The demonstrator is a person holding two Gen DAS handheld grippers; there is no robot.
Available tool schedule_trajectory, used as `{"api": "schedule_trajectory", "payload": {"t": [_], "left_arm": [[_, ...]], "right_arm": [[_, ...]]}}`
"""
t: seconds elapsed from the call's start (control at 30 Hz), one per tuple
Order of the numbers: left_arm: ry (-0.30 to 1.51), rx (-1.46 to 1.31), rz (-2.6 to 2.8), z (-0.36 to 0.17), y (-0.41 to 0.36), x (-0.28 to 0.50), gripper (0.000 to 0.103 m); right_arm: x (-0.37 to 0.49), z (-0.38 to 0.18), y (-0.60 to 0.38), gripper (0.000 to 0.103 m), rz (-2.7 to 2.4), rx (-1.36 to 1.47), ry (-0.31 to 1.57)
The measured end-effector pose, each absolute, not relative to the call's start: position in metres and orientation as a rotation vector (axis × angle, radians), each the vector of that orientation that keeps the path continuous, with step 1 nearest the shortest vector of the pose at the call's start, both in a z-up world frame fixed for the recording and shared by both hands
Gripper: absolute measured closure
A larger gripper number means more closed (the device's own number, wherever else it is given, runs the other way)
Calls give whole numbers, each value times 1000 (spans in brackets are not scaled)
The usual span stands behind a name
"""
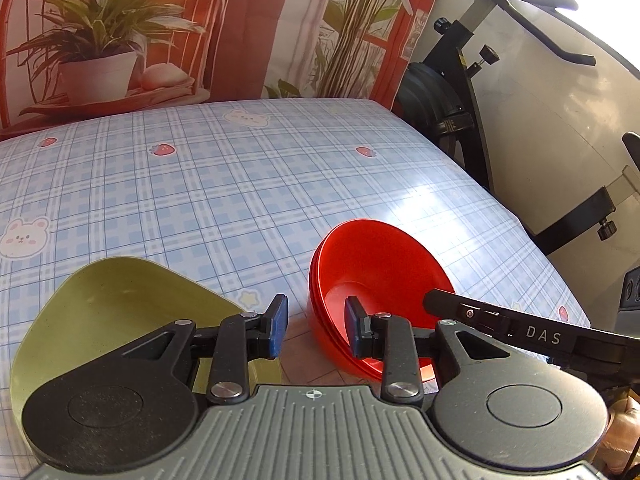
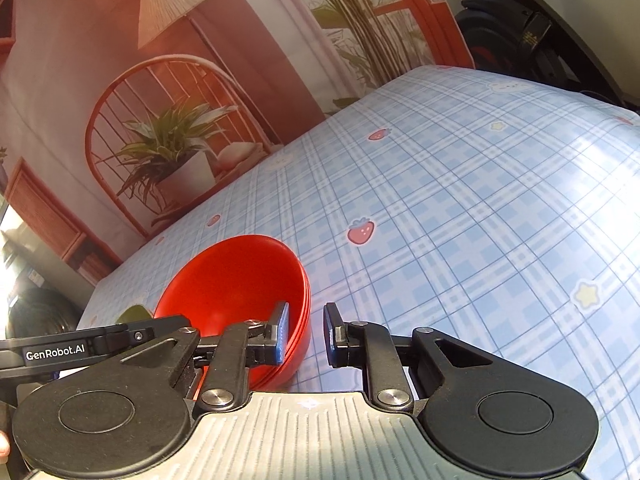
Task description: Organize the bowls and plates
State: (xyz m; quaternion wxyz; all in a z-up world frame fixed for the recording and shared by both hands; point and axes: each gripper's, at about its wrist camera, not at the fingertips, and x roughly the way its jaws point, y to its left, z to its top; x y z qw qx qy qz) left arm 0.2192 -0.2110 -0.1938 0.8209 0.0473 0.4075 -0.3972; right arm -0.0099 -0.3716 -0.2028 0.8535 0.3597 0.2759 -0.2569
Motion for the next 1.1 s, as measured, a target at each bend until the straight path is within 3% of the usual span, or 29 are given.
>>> {"api": "schedule_trajectory", "payload": {"t": [0.2,0.27,0.37,1.1], "left_arm": [[884,97,-867,-199,-215,218,72],[887,91,-873,-201,-213,217,79],[885,93,-868,-201,-212,217,80],[799,21,-812,-162,-176,222,80]], "right_arm": [[-10,-205,-374,90,-537,775,574],[-10,-204,-373,92,-528,775,574],[-8,-203,-370,94,-525,773,580],[41,-144,-347,94,-504,669,587]]}}
